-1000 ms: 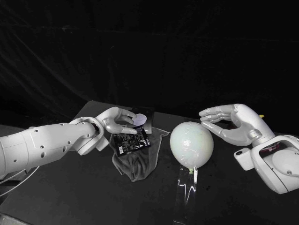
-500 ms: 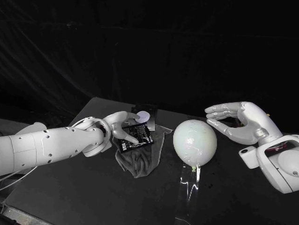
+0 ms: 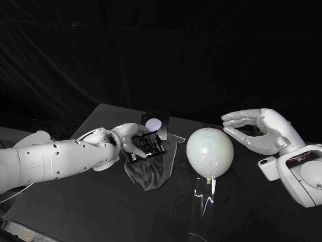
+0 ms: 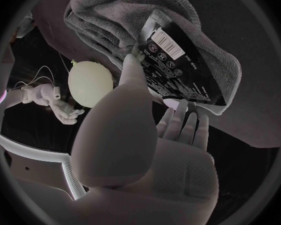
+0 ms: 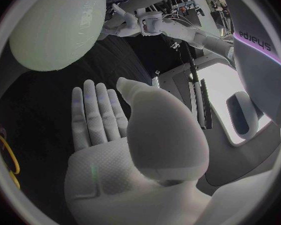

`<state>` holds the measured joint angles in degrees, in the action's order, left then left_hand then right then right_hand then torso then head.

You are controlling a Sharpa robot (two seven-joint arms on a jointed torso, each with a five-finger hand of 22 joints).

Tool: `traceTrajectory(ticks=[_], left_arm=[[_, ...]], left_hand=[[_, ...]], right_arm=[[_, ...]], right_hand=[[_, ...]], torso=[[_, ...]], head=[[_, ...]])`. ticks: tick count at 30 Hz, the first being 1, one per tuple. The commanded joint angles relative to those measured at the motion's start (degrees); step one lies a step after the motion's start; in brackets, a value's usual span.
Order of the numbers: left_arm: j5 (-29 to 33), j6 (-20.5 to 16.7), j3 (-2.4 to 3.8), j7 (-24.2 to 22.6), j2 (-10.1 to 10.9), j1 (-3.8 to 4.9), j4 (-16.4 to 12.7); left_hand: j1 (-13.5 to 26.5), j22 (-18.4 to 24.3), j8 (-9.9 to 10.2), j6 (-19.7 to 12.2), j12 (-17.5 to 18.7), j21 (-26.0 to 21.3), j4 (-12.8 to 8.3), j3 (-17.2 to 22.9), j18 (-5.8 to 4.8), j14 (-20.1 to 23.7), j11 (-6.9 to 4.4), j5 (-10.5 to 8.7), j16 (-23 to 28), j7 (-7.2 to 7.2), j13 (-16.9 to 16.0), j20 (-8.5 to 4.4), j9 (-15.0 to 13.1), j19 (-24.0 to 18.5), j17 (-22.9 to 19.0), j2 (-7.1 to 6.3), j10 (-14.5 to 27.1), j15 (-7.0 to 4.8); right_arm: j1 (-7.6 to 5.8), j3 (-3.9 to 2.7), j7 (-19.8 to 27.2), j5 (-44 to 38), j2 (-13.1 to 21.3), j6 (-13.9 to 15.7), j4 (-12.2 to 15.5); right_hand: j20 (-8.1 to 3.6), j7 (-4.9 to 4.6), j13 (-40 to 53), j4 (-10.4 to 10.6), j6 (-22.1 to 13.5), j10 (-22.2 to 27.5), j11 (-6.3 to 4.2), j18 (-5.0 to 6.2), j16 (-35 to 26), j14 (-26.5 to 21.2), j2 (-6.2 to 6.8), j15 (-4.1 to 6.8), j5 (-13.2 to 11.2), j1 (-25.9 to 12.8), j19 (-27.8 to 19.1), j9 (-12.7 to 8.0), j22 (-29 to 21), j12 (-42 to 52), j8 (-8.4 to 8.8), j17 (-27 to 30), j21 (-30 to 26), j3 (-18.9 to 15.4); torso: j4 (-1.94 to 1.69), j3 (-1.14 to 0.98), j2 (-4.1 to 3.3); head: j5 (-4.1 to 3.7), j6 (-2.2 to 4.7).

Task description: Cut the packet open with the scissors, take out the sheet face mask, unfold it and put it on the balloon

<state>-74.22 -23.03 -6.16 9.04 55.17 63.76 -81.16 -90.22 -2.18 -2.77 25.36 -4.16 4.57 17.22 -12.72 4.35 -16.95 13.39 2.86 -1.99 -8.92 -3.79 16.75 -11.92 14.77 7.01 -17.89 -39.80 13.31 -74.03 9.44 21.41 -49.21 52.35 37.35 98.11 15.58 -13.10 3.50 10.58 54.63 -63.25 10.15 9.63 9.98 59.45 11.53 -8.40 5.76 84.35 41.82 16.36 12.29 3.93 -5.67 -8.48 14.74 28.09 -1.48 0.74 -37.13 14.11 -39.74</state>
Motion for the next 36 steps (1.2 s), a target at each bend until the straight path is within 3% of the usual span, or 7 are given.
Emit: traceTrajectory(ticks=[1,11,23,24,26,29,36], left_arm=[[-2.8,-0.3,0.06,2.6,-0.3,-0.12,0.0],[-3.0,2.0,0.06,3.5,-0.1,-0.31,-1.5],[-3.5,1.5,0.06,4.6,0.3,-0.48,-2.9],[-3.6,1.5,0.06,4.7,0.2,-0.50,-2.9],[-3.7,1.4,0.06,4.9,0.1,-0.56,-2.7],[-3.8,1.0,0.06,5.0,-0.2,-0.80,-2.2],[-3.8,-2.3,0.07,3.2,-1.1,-1.62,-1.0]], left_hand=[[0.6,0.1,-0.3,0.2,0.1,-0.5,0.0,-0.3,0.16,1.2,-1.82,0.15,0.1,-4.38,0.1,0.02,-0.2,-0.7,-0.4,0.19,1.2,-0.47],[1.0,0.2,-0.9,1.3,1.2,-1.1,0.0,-0.5,-1.18,7.8,-9.69,0.09,0.7,4.27,0.8,0.34,-0.9,-2.6,-2.8,0.05,10.6,-0.82],[1.1,0.3,-0.2,-1.6,2.0,-1.2,0.1,-0.5,-1.16,11.6,-7.91,0.12,1.2,5.65,1.4,0.30,0.2,-3.1,-4.3,-0.12,17.8,-1.75],[1.4,0.4,0.1,-2.7,1.7,-1.4,0.1,-0.5,-1.10,12.3,-6.45,0.10,1.1,2.44,1.3,0.23,0.6,-3.5,-4.5,-0.12,19.8,-5.88],[1.4,0.4,0.1,-2.8,1.7,-1.4,0.1,-0.5,-1.10,12.3,-6.59,0.10,1.1,2.38,1.3,0.23,0.6,-3.5,-4.5,-0.13,19.9,-5.85],[1.5,0.4,0.3,-4.0,1.7,-1.5,0.2,-0.4,-1.11,12.9,-9.34,0.02,1.1,3.74,1.3,0.04,1.0,-3.7,-4.7,-0.13,21.3,-1.86],[0.3,-0.1,0.1,-3.0,0.9,-0.7,0.0,2.6,-0.89,7.4,-6.95,0.26,-0.4,4.15,0.8,0.01,0.5,-1.1,-1.9,0.07,18.7,-2.34]], right_arm=[[0.03,-0.02,-0.2,0.0,0.1,0.0,0.2],[0.03,-0.02,-0.5,0.9,0.3,0.0,0.2],[0.05,-0.02,-0.7,1.5,0.4,-0.2,0.1],[0.05,-0.02,-0.7,1.5,0.4,-0.2,0.1],[0.06,-0.02,-0.8,1.6,0.4,-0.2,0.1],[0.07,-0.02,-0.8,1.7,0.4,-0.3,0.2],[0.07,-0.02,-1.0,2.2,0.6,-0.5,0.2]], right_hand=[[-0.06,-0.40,0.1,0.0,-0.1,0.5,-0.05,0.84,-0.2,-0.4,-0.01,0.03,-0.2,-0.5,-0.4,-0.1,0.0,-0.2,0.31,0.1,-0.3,0.3],[0.05,-0.43,0.1,-0.1,-0.1,0.5,-0.02,0.86,-0.4,-0.4,-0.11,-0.04,-0.1,-0.8,-0.7,-0.1,-0.3,-0.2,0.34,0.1,-0.7,0.4],[0.12,-0.44,0.1,-0.1,-0.1,0.5,0.00,0.88,-0.4,-0.4,-0.13,-0.06,0.1,-1.0,-0.9,-0.1,-0.5,-0.1,0.35,0.1,-0.9,0.4],[0.14,-0.45,0.1,-0.1,-0.1,0.6,0.00,0.88,-0.5,-0.5,-0.12,-0.08,0.2,-1.0,-1.0,-0.1,-0.5,-0.1,0.36,0.1,-0.9,0.4],[0.15,-0.45,0.1,-0.1,-0.1,0.6,0.01,0.89,-0.5,-0.5,-0.11,-0.08,0.2,-1.1,-1.0,-0.1,-0.5,-0.2,0.37,0.1,-1.0,0.5],[0.16,-0.45,0.1,-0.1,-0.1,0.6,0.01,0.89,-0.5,-0.5,-0.11,-0.09,0.2,-1.1,-1.0,-0.1,-0.6,-0.2,0.37,0.1,-1.0,0.5],[0.19,-0.46,0.1,-0.1,-0.1,0.6,0.03,0.89,-0.5,-0.5,-0.10,-0.11,0.3,-1.2,-1.1,-0.2,-0.6,-0.2,0.39,0.1,-1.1,0.5]], torso=[[0.00,0.03,0.02],[-0.03,-0.02,0.04],[-0.05,-0.01,0.04],[-0.04,-0.01,0.04],[-0.03,0.00,0.02],[0.01,0.02,-0.01],[-0.04,0.03,-0.01]], head=[[-0.18,-0.08],[-0.18,-0.44],[-0.11,-0.80],[-0.08,-0.82],[-0.03,-0.82],[-0.10,-0.80],[-0.29,-0.79]])
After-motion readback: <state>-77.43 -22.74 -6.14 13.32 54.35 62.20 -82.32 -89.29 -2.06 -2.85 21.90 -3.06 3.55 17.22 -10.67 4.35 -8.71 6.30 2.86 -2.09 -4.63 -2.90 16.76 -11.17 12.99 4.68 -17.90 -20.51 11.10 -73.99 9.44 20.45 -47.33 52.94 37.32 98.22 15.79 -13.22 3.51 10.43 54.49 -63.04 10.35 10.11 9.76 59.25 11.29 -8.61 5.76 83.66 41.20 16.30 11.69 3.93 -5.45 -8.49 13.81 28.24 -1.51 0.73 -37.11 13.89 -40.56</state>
